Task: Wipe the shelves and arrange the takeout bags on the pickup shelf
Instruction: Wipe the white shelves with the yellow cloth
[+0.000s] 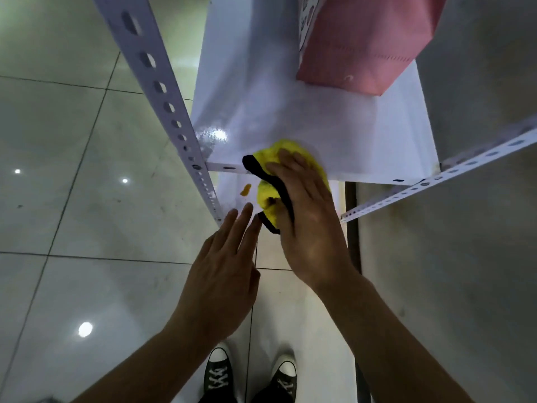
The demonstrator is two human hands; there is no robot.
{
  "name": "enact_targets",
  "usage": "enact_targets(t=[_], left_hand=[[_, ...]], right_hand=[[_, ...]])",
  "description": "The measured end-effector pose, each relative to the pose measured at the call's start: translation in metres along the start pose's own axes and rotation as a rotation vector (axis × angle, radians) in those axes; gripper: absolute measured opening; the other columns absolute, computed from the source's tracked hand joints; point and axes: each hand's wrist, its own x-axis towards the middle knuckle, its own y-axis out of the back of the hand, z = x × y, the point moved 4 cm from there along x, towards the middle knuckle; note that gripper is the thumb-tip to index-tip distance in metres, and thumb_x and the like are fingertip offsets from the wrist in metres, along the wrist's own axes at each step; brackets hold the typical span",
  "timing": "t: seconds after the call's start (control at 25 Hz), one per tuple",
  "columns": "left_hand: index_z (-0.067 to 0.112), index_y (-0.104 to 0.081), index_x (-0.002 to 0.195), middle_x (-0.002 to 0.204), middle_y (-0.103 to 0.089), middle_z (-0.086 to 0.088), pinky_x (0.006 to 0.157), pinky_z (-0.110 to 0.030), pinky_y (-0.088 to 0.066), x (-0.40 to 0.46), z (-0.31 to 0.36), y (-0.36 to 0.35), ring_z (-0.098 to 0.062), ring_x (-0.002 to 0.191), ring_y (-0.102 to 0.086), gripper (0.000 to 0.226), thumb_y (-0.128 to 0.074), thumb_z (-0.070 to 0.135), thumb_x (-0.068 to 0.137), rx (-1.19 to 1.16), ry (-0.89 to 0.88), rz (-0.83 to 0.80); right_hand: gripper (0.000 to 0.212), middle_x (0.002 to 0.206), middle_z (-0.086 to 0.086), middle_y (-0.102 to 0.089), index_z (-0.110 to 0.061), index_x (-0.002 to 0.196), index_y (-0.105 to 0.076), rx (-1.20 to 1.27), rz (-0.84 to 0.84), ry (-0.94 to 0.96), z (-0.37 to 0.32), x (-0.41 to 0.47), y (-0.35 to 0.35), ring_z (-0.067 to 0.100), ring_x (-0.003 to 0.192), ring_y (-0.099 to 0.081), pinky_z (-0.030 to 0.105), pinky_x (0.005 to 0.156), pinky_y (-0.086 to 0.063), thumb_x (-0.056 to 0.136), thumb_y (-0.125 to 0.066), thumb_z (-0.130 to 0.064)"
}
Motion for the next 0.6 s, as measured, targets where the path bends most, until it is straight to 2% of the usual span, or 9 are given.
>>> enact_targets(t=[0.08,0.16,0.24,0.28,0.32,0.4,0.52,0.56,0.6], left_hand=[[0.008,-0.025,0.156,0.165,-0.015,-0.010,0.119,-0.040,-0.026,-0.008,-0.005,-0.019,-0.029,0.153,-0.014,0.077,-0.063,0.010,0.090,-0.016,0.034,-0.028],[0.008,-0.029,0.155,0.165,-0.018,-0.010,0.119,-0.037,-0.022,-0.014,-0.013,-0.043,-0.028,0.153,-0.016,0.073,-0.061,0.012,0.090,-0.016,0.070,-0.068],[0.011,-0.026,0.156,0.166,-0.013,-0.008,0.120,-0.035,-0.018,-0.021,-0.025,-0.072,-0.026,0.154,-0.012,0.070,-0.057,0.016,0.094,-0.005,0.106,-0.108],[0.013,-0.023,0.157,0.167,-0.009,-0.006,0.120,-0.034,-0.014,-0.024,-0.031,-0.086,-0.024,0.154,-0.008,0.070,-0.054,0.019,0.095,-0.005,0.123,-0.126],[0.014,-0.019,0.158,0.167,-0.005,-0.004,0.121,-0.032,-0.012,-0.025,-0.037,-0.101,-0.022,0.155,-0.004,0.070,-0.052,0.021,0.097,-0.011,0.137,-0.141],[0.017,-0.012,0.159,0.168,0.001,-0.002,0.122,-0.032,-0.010,-0.025,-0.048,-0.128,-0.020,0.155,0.001,0.071,-0.048,0.025,0.099,-0.015,0.161,-0.166],[0.019,-0.008,0.160,0.168,0.002,-0.003,0.123,-0.033,-0.009,-0.008,-0.065,-0.165,-0.020,0.155,0.003,0.071,-0.045,0.027,0.100,0.000,0.168,-0.164],[0.018,-0.009,0.160,0.168,0.000,-0.004,0.123,-0.033,-0.010,0.003,-0.069,-0.174,-0.021,0.155,0.001,0.071,-0.046,0.026,0.099,0.002,0.166,-0.150],[0.018,-0.011,0.160,0.168,-0.003,-0.005,0.123,-0.034,-0.011,0.014,-0.074,-0.182,-0.022,0.155,-0.002,0.072,-0.047,0.025,0.098,0.008,0.163,-0.133]], right_hand=[[0.046,0.157,-0.001,-0.043,-0.011,0.150,-0.045,0.172,0.118,-0.118,0.009,-0.033,-0.001,0.012,0.148,-0.035,0.030,0.120,-0.029,0.106,-0.038,-0.020],[0.046,0.153,-0.009,-0.048,-0.017,0.152,-0.043,0.314,0.220,-0.267,0.034,-0.062,-0.009,0.004,0.141,-0.043,0.020,0.113,-0.036,0.106,-0.037,-0.012],[0.047,0.130,-0.020,-0.063,-0.027,0.147,-0.049,0.517,0.287,-0.495,0.070,-0.082,-0.027,-0.002,0.111,-0.062,0.028,0.093,-0.055,0.108,-0.037,-0.005],[0.046,0.113,-0.026,-0.067,-0.029,0.145,-0.052,0.583,0.318,-0.606,0.091,-0.089,-0.036,-0.003,0.090,-0.065,0.027,0.076,-0.059,0.109,-0.036,-0.005],[0.045,0.099,-0.033,-0.066,-0.029,0.143,-0.054,0.588,0.334,-0.678,0.112,-0.092,-0.045,-0.004,0.078,-0.063,0.019,0.066,-0.056,0.109,-0.035,-0.006],[0.043,0.092,-0.037,-0.065,-0.029,0.141,-0.056,0.498,0.305,-0.728,0.155,-0.091,-0.061,-0.003,0.075,-0.061,0.016,0.069,-0.051,0.109,-0.036,-0.009],[0.040,0.106,-0.023,-0.063,-0.025,0.140,-0.055,0.379,0.223,-0.686,0.215,-0.067,-0.082,-0.002,0.088,-0.059,0.033,0.092,-0.051,0.107,-0.038,-0.010],[0.041,0.108,-0.016,-0.063,-0.024,0.141,-0.054,0.348,0.211,-0.632,0.230,-0.053,-0.086,-0.008,0.089,-0.058,0.030,0.093,-0.051,0.107,-0.037,-0.010],[0.041,0.106,-0.009,-0.064,-0.023,0.142,-0.054,0.335,0.216,-0.553,0.241,-0.038,-0.089,-0.012,0.087,-0.058,0.021,0.087,-0.051,0.108,-0.037,-0.009]])
